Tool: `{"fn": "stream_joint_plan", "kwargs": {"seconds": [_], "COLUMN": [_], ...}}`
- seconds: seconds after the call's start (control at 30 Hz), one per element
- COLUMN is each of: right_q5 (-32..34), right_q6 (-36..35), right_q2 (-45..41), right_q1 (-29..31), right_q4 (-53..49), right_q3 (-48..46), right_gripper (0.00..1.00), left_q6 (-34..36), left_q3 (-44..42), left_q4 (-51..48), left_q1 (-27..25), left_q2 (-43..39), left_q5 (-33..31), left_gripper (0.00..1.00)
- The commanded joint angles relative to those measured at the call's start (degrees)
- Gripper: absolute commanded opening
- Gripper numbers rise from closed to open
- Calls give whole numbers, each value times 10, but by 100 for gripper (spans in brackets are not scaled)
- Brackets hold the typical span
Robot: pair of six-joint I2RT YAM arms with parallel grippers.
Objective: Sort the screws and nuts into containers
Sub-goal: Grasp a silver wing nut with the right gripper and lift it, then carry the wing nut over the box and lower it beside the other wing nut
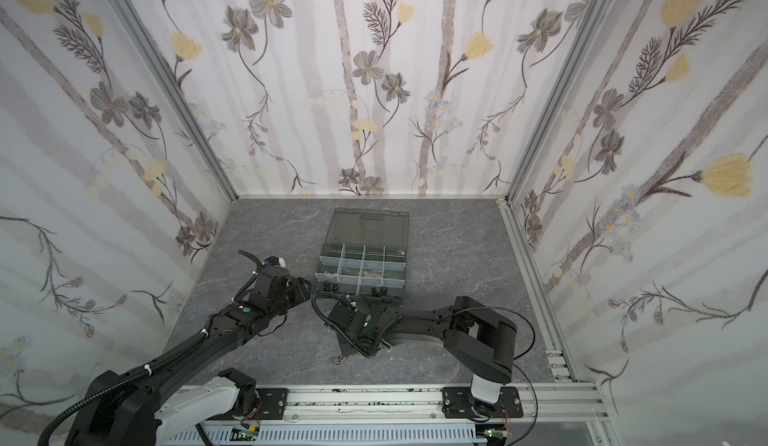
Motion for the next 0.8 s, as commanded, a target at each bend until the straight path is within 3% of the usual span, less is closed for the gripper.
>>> {"fn": "stream_joint_plan", "kwargs": {"seconds": [0.0,0.43,0.6,0.77], "right_q5": [15,32,37,40], "right_q6": [-5,-41,-91,-142], "right_q2": [-4,-65,-64,-10], "right_q1": [0,-27,-72,-122], "right_q4": [2,-7,-7,-9], "right_q3": [1,31,91,188], "right_gripper": [3,0,1,1], "left_q6": [-7,-9,-10,-10], "left_q3": [-2,-4,-9,-15], "left_q4": [12,12,12,12], "left_q1": [1,1,1,1], "left_q2": [-5,-12,-14,-23], "left_q5": [-3,1,4,10], "left_gripper": [55,55,55,55]}}
